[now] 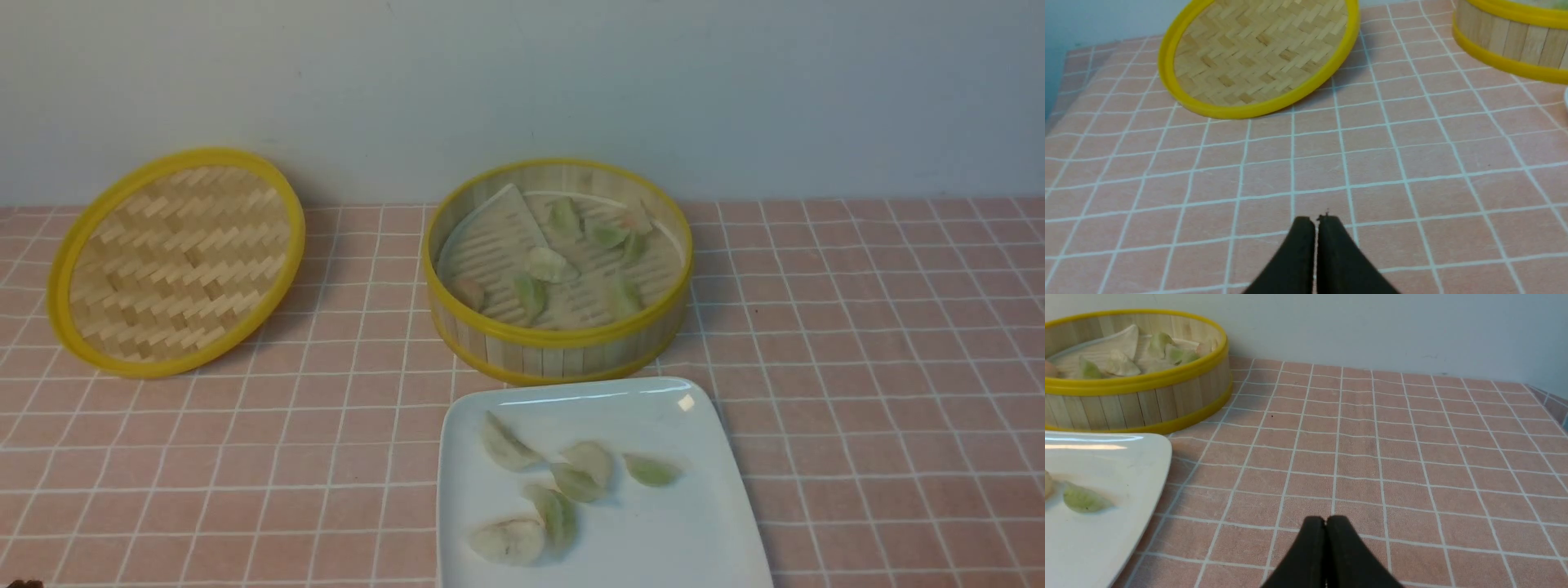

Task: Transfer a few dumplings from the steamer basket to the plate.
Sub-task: Use the left arm to grab a dumpling from the steamer

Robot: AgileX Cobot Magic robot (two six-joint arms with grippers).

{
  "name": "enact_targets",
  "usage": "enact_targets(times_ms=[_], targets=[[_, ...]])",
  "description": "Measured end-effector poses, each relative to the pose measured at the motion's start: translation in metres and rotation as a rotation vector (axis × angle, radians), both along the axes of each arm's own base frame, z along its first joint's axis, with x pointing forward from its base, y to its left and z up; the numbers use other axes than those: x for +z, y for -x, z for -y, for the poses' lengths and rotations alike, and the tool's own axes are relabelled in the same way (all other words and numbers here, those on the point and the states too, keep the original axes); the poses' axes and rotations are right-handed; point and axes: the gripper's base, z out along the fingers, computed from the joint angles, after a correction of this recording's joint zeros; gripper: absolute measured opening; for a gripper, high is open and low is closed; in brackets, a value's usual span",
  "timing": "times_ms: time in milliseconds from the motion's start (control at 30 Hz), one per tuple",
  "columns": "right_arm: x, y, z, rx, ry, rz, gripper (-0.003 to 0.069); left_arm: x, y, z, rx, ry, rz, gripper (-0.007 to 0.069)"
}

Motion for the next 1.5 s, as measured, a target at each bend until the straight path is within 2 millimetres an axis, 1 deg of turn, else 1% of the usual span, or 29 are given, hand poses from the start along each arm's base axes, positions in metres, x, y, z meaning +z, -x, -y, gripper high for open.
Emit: enact_targets(times_ms=[200,267,333,433,500,533,567,667,733,867,933,1000,1033,1067,1100,1133,1200,1233,1267,1300,1333,1367,1400,1433,1467,1500], targets=[[0.0,0.0,0.0,0.0,0.0,0.0,-0.001,0.0,0.0,-0.001,0.001,-0.032,0.003,-0.0006],[0.0,0.0,0.0,0.0,0.0,0.0,-0.001,0.002,-0.001,0.0,0.008,0.025,0.032,-0.0006],[0.0,0.0,0.0,0.0,0.0,0.0,-0.001,0.007,-0.002,0.002,0.017,0.158,0.092,-0.0006],[0.0,0.0,0.0,0.0,0.0,0.0,-0.001,0.018,-0.004,0.005,0.04,0.434,0.198,-0.0006],[0.0,0.0,0.0,0.0,0.0,0.0,-0.001,0.025,-0.005,0.005,0.057,0.62,0.276,-0.0006],[0.0,0.0,0.0,0.0,0.0,0.0,-0.001,0.028,-0.005,0.004,0.062,0.669,0.302,-0.0006],[0.0,0.0,0.0,0.0,0.002,0.0,-0.001,0.034,-0.004,0.002,0.074,0.767,0.368,-0.0006],[0.001,0.0,-0.001,0.001,-0.027,0.013,-0.001,0.046,-0.003,-0.004,0.097,0.896,0.517,-0.0006],[0.003,-0.001,-0.002,-0.004,-0.114,0.038,-0.001,0.053,0.0,-0.009,0.112,0.934,0.615,-0.0006],[0.021,-0.002,0.002,-0.062,-0.517,0.222,-0.001,0.065,0.006,-0.019,0.137,0.986,0.81,-0.0006],[0.027,-0.002,0.006,-0.101,-0.704,0.293,-0.001,0.073,0.009,-0.021,0.133,1.007,0.869,-0.0006],[0.032,-0.001,0.013,-0.155,-0.891,0.361,-0.001,0.095,0.016,-0.02,0.094,1.012,0.931,-0.0006],[0.033,-0.001,0.015,-0.17,-0.919,0.381,-0.001,0.108,0.019,-0.02,0.072,1.001,0.952,-0.0006],[0.034,0.0,0.018,-0.196,-0.976,0.407,-0.001,0.125,0.024,-0.018,0.043,0.976,0.973,-0.0006],[0.035,0.001,0.022,-0.228,-1.043,0.434,-0.001,0.151,0.028,-0.015,0.006,0.935,0.977,-0.0006],[0.035,0.001,0.024,-0.25,-1.088,0.449,-0.001,0.17,0.029,-0.012,-0.018,0.9,0.96,-0.0006],[0.035,0.002,0.026,-0.275,-1.144,0.462,-0.001,0.194,0.026,-0.005,-0.05,0.826,0.862,-0.0006],[0.034,0.002,0.027,-0.28,-1.16,0.458,-0.001,0.216,0.023,0.001,-0.07,0.743,0.755,-0.0006],[0.038,0.001,0.023,-0.247,-1.144,0.432,-0.001,0.23,0.013,0.005,-0.065,0.66,0.646,-0.0006],[0.038,0.001,0.022,-0.24,-1.143,0.422,-0.001,0.23,0.013,0.005,-0.065,0.66,0.646,-0.0006],[0.055,0.004,0.013,-0.133,-1.048,0.388,-0.001,0.248,-0.005,0.009,-0.051,0.561,0.433,-0.0006],[0.067,0.006,0.007,-0.075,-0.995,0.375,-0.001,0.252,-0.008,0.01,-0.051,0.537,0.37,-0.0006],[0.079,0.008,0.003,-0.025,-0.928,0.366,-0.001,0.255,-0.027,0.012,-0.039,0.496,0.217,-0.0006],[0.098,0.01,-0.003,0.034,-0.851,0.345,-0.001,0.256,-0.042,0.014,-0.035,0.462,0.078,-0.0006],[0.101,0.009,-0.004,0.039,-0.839,0.334,-0.001,0.257,-0.046,0.015,-0.038,0.447,0.012,-0.0006],[0.118,0.008,-0.009,0.087,-0.766,0.289,-0.001,0.252,-0.071,0.018,-0.046,0.405,-0.159,-0.0006]])
